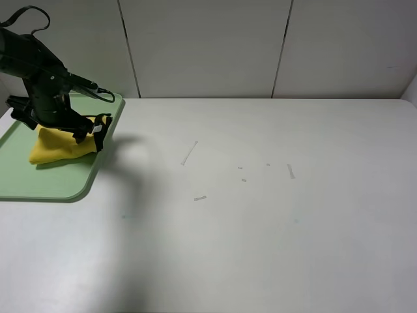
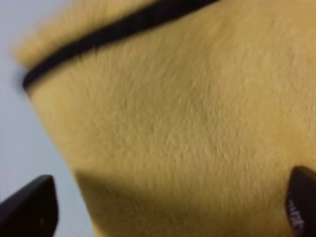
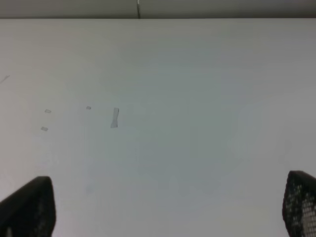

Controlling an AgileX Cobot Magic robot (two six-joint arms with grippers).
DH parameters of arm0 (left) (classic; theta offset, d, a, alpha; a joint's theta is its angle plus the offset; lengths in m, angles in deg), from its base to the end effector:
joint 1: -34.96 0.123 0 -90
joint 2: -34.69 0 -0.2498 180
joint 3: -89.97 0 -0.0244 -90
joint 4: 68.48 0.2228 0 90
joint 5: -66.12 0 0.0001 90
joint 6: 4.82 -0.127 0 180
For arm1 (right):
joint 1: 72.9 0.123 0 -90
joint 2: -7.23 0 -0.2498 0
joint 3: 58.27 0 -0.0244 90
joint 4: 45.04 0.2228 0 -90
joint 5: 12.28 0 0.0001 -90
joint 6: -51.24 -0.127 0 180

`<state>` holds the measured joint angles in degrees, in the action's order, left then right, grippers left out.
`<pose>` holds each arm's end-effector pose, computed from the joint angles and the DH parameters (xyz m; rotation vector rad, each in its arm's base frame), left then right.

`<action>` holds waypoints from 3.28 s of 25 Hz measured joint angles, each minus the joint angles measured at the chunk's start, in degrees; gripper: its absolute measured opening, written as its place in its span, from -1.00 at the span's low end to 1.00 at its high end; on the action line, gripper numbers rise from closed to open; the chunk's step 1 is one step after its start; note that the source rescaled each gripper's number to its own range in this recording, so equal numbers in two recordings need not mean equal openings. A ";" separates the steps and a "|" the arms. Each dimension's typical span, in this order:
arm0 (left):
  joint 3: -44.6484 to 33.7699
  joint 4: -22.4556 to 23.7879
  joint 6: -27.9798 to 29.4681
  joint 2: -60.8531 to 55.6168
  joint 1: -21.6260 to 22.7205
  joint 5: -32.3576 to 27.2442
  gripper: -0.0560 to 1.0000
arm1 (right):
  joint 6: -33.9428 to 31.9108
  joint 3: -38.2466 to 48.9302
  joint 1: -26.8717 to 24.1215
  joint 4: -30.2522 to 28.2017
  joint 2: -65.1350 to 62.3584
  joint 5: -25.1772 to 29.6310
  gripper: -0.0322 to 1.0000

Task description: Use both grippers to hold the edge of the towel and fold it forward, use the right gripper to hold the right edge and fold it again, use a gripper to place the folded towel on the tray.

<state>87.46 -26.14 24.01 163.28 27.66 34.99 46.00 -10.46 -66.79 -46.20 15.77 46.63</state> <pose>0.3922 -0.0056 0.0821 0.2772 2.6618 0.4899 0.0397 0.0020 0.2496 -0.0147 2.0129 0.1022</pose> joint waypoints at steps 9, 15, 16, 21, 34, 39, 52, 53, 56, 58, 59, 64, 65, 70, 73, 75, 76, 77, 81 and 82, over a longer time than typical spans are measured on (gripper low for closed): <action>0.00 0.00 -0.18 -0.53 0.00 -1.24 0.99 | 0.00 0.00 0.00 0.00 0.00 0.00 1.00; 0.00 0.02 -0.29 -5.15 0.00 -2.47 1.00 | 0.00 0.00 0.00 0.00 0.00 0.00 1.00; 0.00 0.07 -0.34 -6.27 0.00 -2.83 1.00 | 0.00 0.00 0.00 0.00 0.00 0.00 1.00; -1.49 0.07 -2.07 -12.37 -1.46 -4.38 1.00 | 0.00 0.00 0.00 0.00 0.00 0.00 1.00; -14.28 -11.69 -5.96 -39.77 -8.99 -5.39 1.00 | 0.00 0.00 0.00 0.00 0.00 0.00 1.00; -18.64 -13.62 -5.96 -48.20 -11.06 -8.38 1.00 | 0.00 0.00 0.00 0.00 0.00 0.00 1.00; -33.39 -22.93 -8.28 -74.17 -15.98 -10.77 1.00 | 0.00 0.00 0.00 0.00 -0.03 0.00 1.00; -33.88 -24.19 -9.30 -75.62 -15.98 -10.83 1.00 | 0.00 0.00 0.00 0.00 -0.03 0.00 1.00; -35.07 -27.60 -11.38 -78.50 -15.98 -12.76 1.00 | 0.00 0.00 0.00 0.00 -0.03 0.00 1.00; -35.80 -29.52 -11.82 -79.82 -15.98 -15.24 1.00 | 0.00 0.00 0.00 0.00 -0.03 0.00 1.00; -36.37 -31.19 -11.99 -81.22 -15.98 -18.05 1.00 | 0.00 0.00 0.00 0.00 -0.03 0.00 1.00; -36.69 -33.20 -15.32 -84.26 -15.98 -25.49 1.00 | 0.00 0.00 0.00 0.00 -0.03 0.00 1.00; -36.73 -33.20 -16.68 -84.82 -15.98 -27.07 1.00 | 0.00 0.00 0.00 0.00 -0.03 0.00 1.00; -38.40 -37.19 -21.94 -87.73 -15.98 -30.78 1.00 | 0.00 0.00 0.00 0.00 -0.03 0.00 1.00; -40.57 -38.01 -23.09 -90.11 -15.98 -31.03 1.00 | 0.00 0.00 0.00 0.00 -0.03 0.00 1.00; -43.13 -38.13 -23.25 -91.67 -15.98 -30.64 1.00 | 0.00 0.00 0.00 0.00 -0.03 0.00 1.00; -44.38 -38.28 -23.39 -92.54 -15.98 -30.32 1.00 | 0.00 0.00 0.00 0.00 -0.03 0.00 1.00; -44.80 -38.70 -23.84 -93.26 -15.98 -30.24 1.00 | 0.00 0.00 0.00 0.00 -0.03 0.00 1.00; -44.97 -40.50 -25.31 -95.13 -15.98 -29.66 1.00 | 0.00 0.00 0.00 0.00 -0.03 0.00 1.00; -44.97 -40.62 -25.42 -95.19 -15.98 -29.66 1.00 | 0.00 0.00 0.00 0.00 -0.03 0.00 1.00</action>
<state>42.49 -66.76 -1.41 68.09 11.68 5.33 46.00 -10.46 -66.79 -46.20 15.75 46.63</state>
